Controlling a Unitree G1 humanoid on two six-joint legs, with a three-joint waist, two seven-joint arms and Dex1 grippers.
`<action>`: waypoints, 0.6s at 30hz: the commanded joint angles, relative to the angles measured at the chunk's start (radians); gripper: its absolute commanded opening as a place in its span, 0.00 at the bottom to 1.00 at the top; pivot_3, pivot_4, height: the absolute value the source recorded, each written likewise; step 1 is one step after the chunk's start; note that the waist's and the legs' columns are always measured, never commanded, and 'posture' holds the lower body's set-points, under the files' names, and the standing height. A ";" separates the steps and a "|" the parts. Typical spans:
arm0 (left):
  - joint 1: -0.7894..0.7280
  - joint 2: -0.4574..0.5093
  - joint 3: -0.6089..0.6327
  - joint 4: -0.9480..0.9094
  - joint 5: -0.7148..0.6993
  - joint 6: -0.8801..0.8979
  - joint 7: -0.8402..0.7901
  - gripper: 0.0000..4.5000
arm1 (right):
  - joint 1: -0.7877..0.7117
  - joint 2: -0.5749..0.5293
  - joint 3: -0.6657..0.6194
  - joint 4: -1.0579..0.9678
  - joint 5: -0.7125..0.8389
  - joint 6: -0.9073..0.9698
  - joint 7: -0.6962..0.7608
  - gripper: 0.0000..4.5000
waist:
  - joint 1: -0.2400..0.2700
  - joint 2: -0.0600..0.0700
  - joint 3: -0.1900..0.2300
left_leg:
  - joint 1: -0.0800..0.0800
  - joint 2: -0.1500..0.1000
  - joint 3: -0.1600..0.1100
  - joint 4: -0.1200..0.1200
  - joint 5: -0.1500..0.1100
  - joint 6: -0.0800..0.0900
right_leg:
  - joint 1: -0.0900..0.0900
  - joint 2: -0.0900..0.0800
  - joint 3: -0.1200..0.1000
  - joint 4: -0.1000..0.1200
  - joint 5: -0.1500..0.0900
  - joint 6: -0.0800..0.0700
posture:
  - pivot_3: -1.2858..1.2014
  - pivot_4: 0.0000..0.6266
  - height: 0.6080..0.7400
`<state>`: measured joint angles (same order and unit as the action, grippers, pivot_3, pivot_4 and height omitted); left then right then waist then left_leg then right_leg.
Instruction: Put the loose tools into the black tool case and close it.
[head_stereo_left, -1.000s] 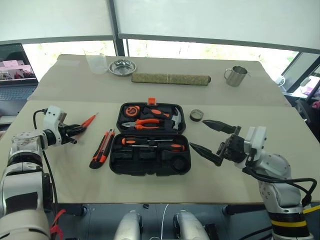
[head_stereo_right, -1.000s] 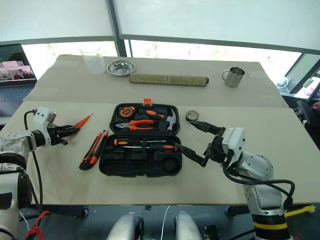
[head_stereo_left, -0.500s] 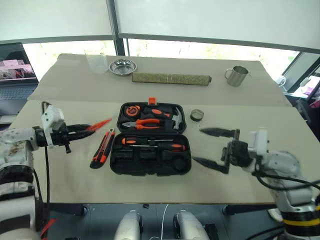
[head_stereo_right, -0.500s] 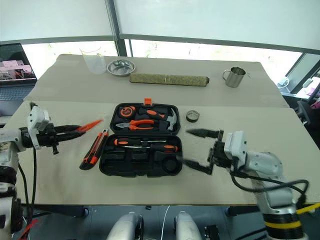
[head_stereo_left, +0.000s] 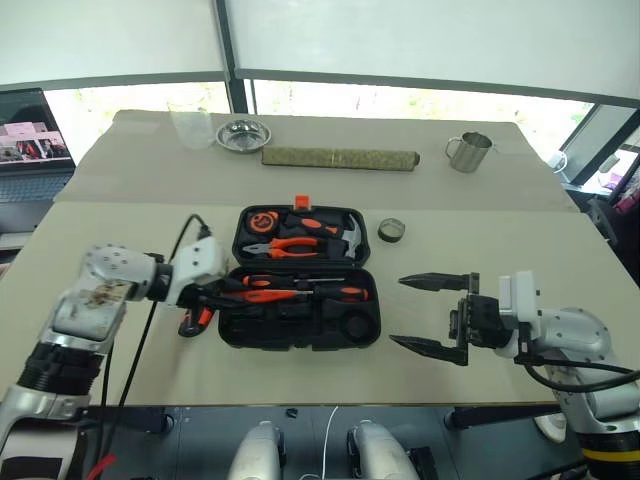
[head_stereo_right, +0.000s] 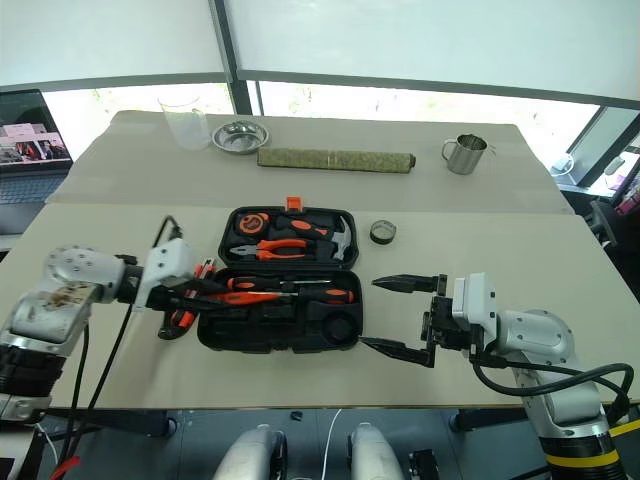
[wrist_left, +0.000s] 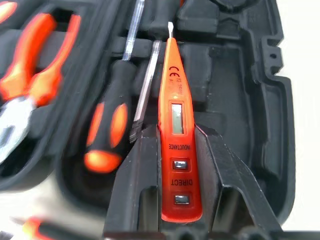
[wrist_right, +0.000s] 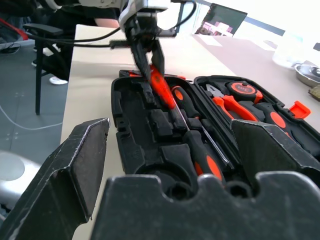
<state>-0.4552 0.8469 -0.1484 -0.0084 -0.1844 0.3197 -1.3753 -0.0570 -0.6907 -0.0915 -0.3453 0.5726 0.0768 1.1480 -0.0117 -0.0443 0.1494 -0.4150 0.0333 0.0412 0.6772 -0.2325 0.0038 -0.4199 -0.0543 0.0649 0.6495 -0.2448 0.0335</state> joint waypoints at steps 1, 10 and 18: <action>-0.025 -0.002 -0.038 0.001 0.038 -0.022 0.014 0.11 | 0.011 0.003 -0.018 -0.046 0.014 0.005 -0.020 1.00 | 0.000 0.000 0.000 | 0.000 0.000 0.000 0.000 0.000 0.000 | 0.000 0.000 0.000 0.000 0.000 0.000 | 0.52 0.24 1.00; -0.099 -0.017 -0.096 0.103 0.096 -0.050 0.023 0.11 | 0.027 0.008 -0.019 -0.062 0.013 0.001 -0.050 1.00 | 0.000 0.000 0.000 | 0.000 0.000 0.000 0.001 0.000 0.000 | 0.001 0.000 0.000 0.000 0.000 0.000 | 0.52 0.24 1.00; -0.107 0.021 -0.134 0.141 0.129 -0.109 -0.028 0.11 | 0.034 0.013 -0.015 -0.066 0.007 -0.003 -0.060 1.00 | 0.004 0.000 0.000 | 0.000 0.000 0.000 0.001 0.000 0.000 | 0.001 0.000 0.000 0.000 0.000 0.001 | 0.52 0.24 1.00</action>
<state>-0.5672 0.8400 -0.2571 0.1134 -0.1018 0.2241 -1.3875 -0.0210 -0.6807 -0.0919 -0.3815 0.5724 0.0790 1.0961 -0.0076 -0.0442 0.1493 -0.4146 0.0330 0.0411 0.6785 -0.2324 0.0039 -0.4187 -0.0543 0.0650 0.6494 -0.2445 0.0341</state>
